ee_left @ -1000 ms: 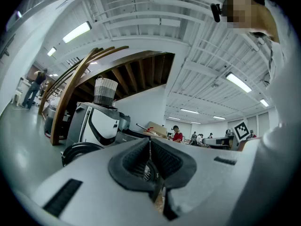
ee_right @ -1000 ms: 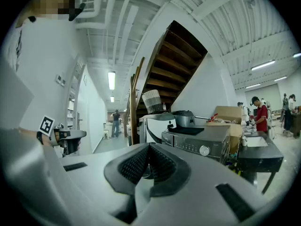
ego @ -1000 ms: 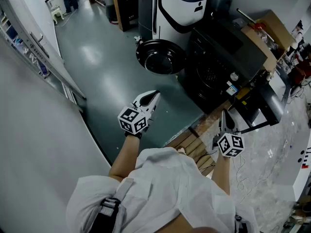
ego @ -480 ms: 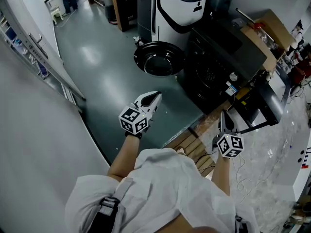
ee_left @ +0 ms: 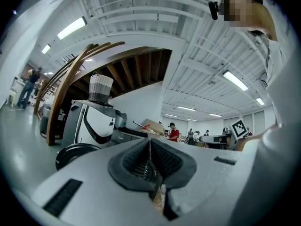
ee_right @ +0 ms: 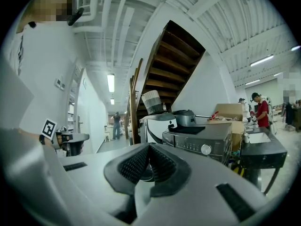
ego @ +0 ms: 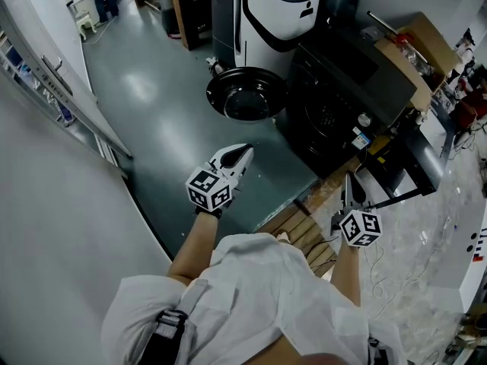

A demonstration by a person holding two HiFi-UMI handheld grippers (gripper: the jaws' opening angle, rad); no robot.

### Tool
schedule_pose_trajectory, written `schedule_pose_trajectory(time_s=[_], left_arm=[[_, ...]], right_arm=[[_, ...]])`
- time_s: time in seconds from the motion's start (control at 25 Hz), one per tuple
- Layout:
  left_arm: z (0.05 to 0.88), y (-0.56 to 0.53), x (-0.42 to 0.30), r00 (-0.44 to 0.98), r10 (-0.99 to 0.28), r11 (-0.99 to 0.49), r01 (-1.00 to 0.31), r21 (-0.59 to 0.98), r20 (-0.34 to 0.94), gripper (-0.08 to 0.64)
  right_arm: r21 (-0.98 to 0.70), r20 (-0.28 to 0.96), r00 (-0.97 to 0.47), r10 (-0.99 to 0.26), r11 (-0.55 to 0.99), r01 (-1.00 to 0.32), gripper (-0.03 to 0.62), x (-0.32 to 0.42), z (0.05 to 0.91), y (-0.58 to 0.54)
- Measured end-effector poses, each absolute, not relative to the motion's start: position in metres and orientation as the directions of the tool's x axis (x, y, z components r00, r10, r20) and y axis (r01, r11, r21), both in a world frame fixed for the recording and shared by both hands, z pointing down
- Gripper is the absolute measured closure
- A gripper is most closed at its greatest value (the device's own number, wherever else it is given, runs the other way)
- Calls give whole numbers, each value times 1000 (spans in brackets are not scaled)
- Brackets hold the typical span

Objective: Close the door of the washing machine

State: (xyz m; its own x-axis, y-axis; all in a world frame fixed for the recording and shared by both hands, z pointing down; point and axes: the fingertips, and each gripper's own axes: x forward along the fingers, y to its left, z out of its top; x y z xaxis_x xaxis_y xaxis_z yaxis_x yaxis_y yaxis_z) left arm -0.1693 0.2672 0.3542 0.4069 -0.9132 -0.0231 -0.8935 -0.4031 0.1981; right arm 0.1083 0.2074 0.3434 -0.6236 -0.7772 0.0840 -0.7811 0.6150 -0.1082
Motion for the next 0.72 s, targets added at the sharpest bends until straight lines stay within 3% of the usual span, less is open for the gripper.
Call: schedule_pose_trajectory(time_s=[0.72], left_arm=[[384,244,-183,374,-927,-360,-900,245,12,541]], right_arm=[[-109,148,-637,-756,628,-771,565,91,371,166]])
